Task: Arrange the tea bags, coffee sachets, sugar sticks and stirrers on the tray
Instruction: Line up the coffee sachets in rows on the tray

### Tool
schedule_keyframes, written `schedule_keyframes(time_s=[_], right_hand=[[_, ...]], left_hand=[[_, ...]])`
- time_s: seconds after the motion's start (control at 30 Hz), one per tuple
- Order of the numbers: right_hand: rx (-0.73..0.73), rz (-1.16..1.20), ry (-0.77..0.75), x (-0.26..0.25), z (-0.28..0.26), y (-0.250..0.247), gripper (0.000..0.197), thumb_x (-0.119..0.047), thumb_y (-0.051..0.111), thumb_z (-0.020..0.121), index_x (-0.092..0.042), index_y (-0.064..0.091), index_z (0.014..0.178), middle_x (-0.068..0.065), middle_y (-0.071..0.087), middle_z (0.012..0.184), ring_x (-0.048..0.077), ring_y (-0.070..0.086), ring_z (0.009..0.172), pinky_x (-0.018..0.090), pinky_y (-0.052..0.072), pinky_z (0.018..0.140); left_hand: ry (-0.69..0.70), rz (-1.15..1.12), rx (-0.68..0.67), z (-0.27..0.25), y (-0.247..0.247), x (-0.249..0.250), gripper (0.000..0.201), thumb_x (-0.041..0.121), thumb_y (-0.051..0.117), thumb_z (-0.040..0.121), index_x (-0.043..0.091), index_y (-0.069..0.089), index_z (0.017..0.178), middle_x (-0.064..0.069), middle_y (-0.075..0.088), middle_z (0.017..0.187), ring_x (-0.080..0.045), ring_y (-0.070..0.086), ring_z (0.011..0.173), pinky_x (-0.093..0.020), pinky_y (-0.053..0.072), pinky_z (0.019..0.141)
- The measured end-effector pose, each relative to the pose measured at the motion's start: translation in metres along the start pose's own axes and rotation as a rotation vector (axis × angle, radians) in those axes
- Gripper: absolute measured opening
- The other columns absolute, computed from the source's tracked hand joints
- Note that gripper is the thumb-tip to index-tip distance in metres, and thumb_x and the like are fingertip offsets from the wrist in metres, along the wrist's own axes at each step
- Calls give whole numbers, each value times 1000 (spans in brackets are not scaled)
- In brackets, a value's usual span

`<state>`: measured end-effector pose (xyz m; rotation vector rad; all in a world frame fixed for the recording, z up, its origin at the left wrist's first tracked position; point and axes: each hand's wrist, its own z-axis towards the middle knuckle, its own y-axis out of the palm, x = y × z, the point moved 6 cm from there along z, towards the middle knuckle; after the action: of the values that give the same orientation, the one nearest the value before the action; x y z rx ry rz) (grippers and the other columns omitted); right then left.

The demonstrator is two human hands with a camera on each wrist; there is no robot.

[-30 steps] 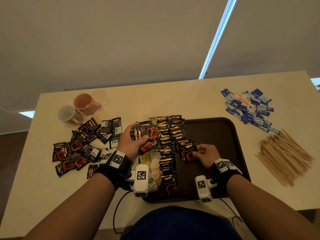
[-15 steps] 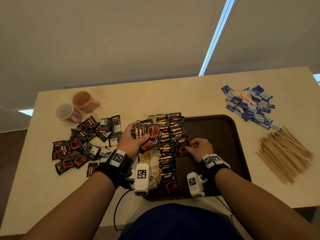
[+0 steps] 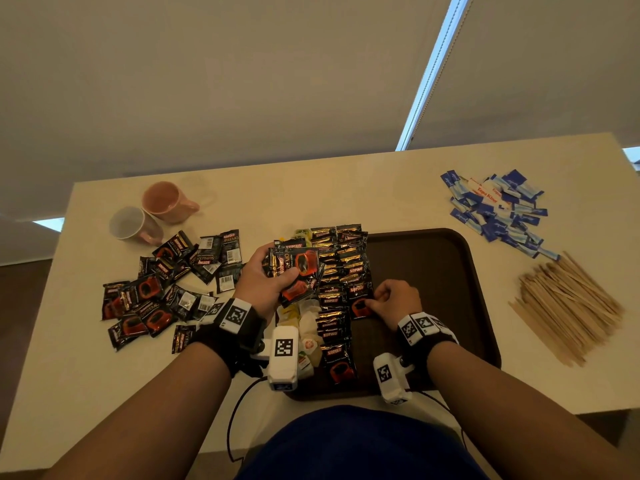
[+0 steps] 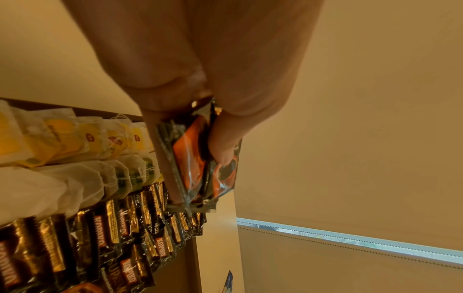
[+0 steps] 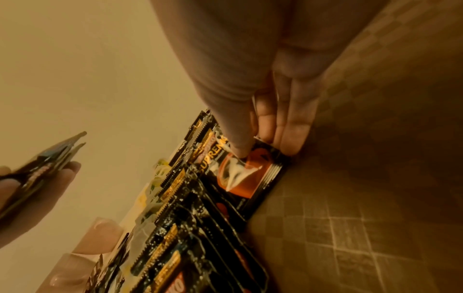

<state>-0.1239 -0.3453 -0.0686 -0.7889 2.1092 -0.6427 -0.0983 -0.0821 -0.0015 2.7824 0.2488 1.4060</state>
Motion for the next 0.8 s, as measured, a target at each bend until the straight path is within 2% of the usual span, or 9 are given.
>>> schedule_keyframes(time_s=[0.1,0.23,0.33,0.43,0.5,0.6,0.7,0.77,0.8], right_hand=[[37,-33,-9,-1,-1,-3,23,-35,80,79,-21,62,80,-3,65,83,12,62,82,26,53,73],[96,-73,-66,-15,-9,-18,28,-44,73,84,-20,65,95,-5,64,87,13,63,86,32,57,81],[195,26,-325,-61,-26,-36,24,-37,68,90,-17,67,104,-4,64,95,9,59,87,29,54,82],[209,95,-577,-112,-50,-48,34,-35,70,88,-17,68,116,-4,61,108,6,54,97,24,47,87],[97,71,-598,-130,-58,-44,41,-34,73,86,-18,66,123,-2,60,116,9,55,104,24,44,93],[-10,94,-524,-132,-62,-41,43,-27,77,83,-19,67,124,0,68,117,11,62,104,27,50,96],[9,129,-462,-125,-63,-41,38,-27,80,81,-21,69,117,-4,68,104,8,63,91,20,53,83],[38,156,-421,-119,-64,-43,31,-27,79,82,-23,68,111,-8,64,95,5,60,86,13,47,73],[61,169,-402,-115,-63,-44,25,-27,77,83,-23,68,107,-9,63,93,6,59,85,16,48,74]], left_hand=[[-5,1,-3,-1,0,-1,49,-2,74,83,39,63,109,-9,64,125,-35,64,114,-60,54,92],[1,56,3,-6,3,1,56,17,86,66,51,64,104,-4,63,127,-32,64,115,-57,55,91],[-5,59,-1,-8,7,-1,58,24,93,64,54,62,103,-1,59,131,-32,62,118,-58,54,94],[18,101,-69,-15,15,0,70,42,98,47,54,62,106,-7,63,130,-31,65,115,-57,54,93],[37,97,-89,-24,19,4,61,29,94,58,46,62,107,-10,66,122,-31,68,108,-56,56,92],[37,87,-163,-37,25,6,64,33,94,59,38,62,114,-12,68,120,-32,69,106,-55,56,91],[-64,-75,-230,-39,22,-3,57,-7,69,83,19,53,132,-20,65,117,-32,71,97,-50,59,81],[-70,-120,-253,-40,22,-4,59,-25,52,84,19,54,123,-19,68,105,-30,72,87,-46,60,75],[-61,-105,-251,-40,21,-4,61,-28,50,83,22,55,119,-18,69,101,-31,71,87,-47,60,78]])
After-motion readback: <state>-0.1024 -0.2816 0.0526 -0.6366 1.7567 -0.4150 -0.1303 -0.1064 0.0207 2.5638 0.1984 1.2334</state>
